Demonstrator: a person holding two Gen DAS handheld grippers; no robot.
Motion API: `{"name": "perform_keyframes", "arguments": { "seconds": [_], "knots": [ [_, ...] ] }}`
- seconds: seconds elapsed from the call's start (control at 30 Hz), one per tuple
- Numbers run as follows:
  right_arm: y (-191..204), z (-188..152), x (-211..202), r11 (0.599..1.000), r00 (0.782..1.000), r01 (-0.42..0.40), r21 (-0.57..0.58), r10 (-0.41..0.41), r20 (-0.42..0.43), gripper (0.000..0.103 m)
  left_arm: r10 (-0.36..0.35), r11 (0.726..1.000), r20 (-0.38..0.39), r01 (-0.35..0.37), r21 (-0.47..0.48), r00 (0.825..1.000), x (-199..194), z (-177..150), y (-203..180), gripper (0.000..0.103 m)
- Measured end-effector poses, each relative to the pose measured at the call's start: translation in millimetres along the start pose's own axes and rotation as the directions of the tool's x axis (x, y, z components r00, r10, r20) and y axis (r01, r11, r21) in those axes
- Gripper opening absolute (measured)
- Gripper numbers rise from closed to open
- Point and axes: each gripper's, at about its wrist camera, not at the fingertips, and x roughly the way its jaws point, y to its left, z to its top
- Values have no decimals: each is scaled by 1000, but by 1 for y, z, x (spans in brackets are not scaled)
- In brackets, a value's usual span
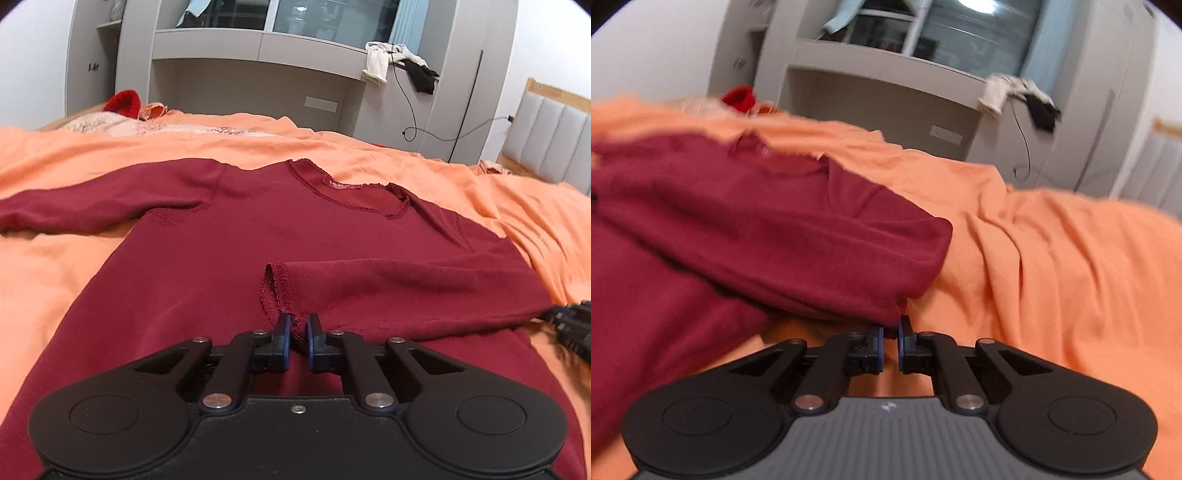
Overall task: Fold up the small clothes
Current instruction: 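Grasp the other sleeve cuff with the left gripper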
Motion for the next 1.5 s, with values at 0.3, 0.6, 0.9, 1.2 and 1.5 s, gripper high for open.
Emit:
{"name": "perform_keyframes", "arguments": {
  "seconds": [0.3, 0.6, 0.9, 1.2, 1.5],
  "knots": [
    [-49, -23, -7, 867, 986, -154, 473, 167, 16, 6, 15, 999, -13, -15, 36, 1000, -4, -7, -6, 7],
    [-51, -25, -24, 885, 990, -141, 443, 135, 45, 53, -28, 996, 29, 30, -85, 999, -33, 7, 20, 51],
    [-52, -22, -40, 889, 978, -199, 412, 152, 145, 101, 214, 942, 125, -170, -291, 969, -83, 39, 114, 102],
    [-48, -24, -38, 841, 936, -337, 424, 250, 247, 103, 573, 779, 15, -539, -319, 820, -67, 73, 242, 102],
    [-40, -24, -33, 834, 923, -373, 406, 290, 253, 103, 610, 599, -176, -595, -536, 773, -7, 84, 325, 91]
  ]
}}
